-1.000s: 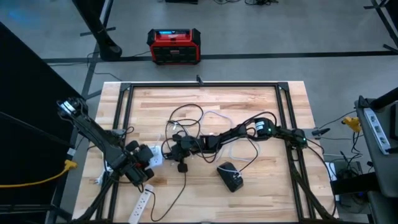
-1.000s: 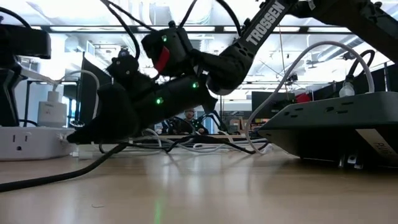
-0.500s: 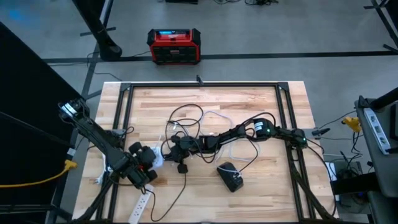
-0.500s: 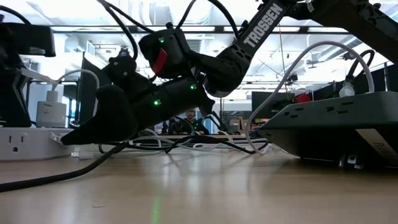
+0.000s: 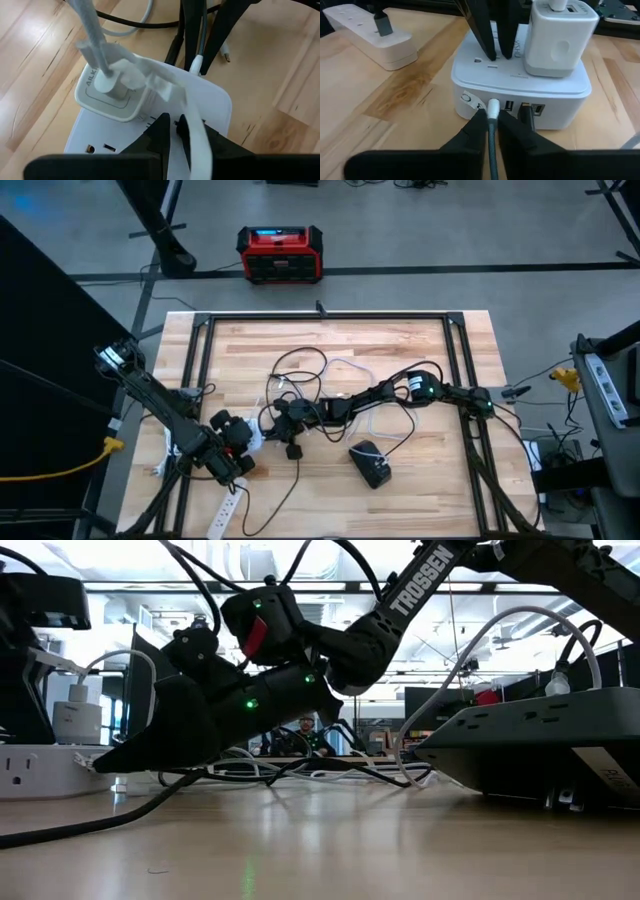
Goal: Insert USB
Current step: Insert the blue charger cable into the top white outlet extension, then return to Home Position
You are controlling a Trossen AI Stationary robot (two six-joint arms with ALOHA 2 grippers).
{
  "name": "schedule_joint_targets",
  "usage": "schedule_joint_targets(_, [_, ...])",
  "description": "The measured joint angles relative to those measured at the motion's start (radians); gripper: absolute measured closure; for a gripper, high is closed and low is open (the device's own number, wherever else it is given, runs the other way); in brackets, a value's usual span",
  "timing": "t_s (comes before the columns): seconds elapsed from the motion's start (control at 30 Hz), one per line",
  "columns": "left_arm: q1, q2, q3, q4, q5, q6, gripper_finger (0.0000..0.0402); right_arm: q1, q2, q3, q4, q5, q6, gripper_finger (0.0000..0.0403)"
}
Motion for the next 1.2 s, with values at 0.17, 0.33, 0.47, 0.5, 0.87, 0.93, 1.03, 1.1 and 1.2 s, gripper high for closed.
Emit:
schedule_joint_targets(0.17, [0.0, 0.0, 0.0, 0.006, 0.001, 0.0, 0.0363, 0.002, -0.002, 0.002, -0.011, -0.018, 0.004, 0.0327])
schedule_joint_targets(0.33, [0.0, 0.001, -0.001, 0.01, 0.0, 0.001, 0.0363, 0.005, -0.029, 0.004, -0.087, -0.026, -0.049, 0.0254])
schedule_joint_targets(0.47, [0.001, 0.001, -0.001, 0.011, -0.001, 0.001, 0.0363, 0.005, -0.071, 0.007, -0.178, -0.027, -0.1, 0.023])
schedule_joint_targets(0.5, [0.001, 0.001, -0.001, 0.01, 0.0, 0.001, 0.0363, 0.005, -0.077, 0.007, -0.196, -0.026, -0.11, 0.0229])
schedule_joint_targets(0.87, [0.001, 0.001, -0.001, 0.004, 0.009, 0.001, 0.0363, -0.008, -0.103, 0.002, -0.34, -0.042, -0.115, 0.0292])
schedule_joint_targets(0.93, [0.001, -0.001, 0.0, 0.001, 0.011, 0.002, 0.0363, -0.009, -0.134, 0.002, -0.371, -0.063, -0.128, 0.0308])
schedule_joint_targets(1.03, [0.001, -0.004, 0.019, -0.028, 0.021, 0.009, 0.0363, -0.008, -0.199, 0.003, -0.444, -0.069, -0.156, 0.0331])
schedule_joint_targets(1.1, [0.002, -0.006, 0.04, -0.075, 0.04, 0.009, 0.0363, -0.007, -0.242, 0.003, -0.519, -0.069, -0.176, 0.0346])
schedule_joint_targets(1.2, [0.0, -0.007, 0.083, -0.139, 0.054, 0.009, 0.0363, -0.008, -0.313, -0.002, -0.602, -0.066, -0.208, 0.0369])
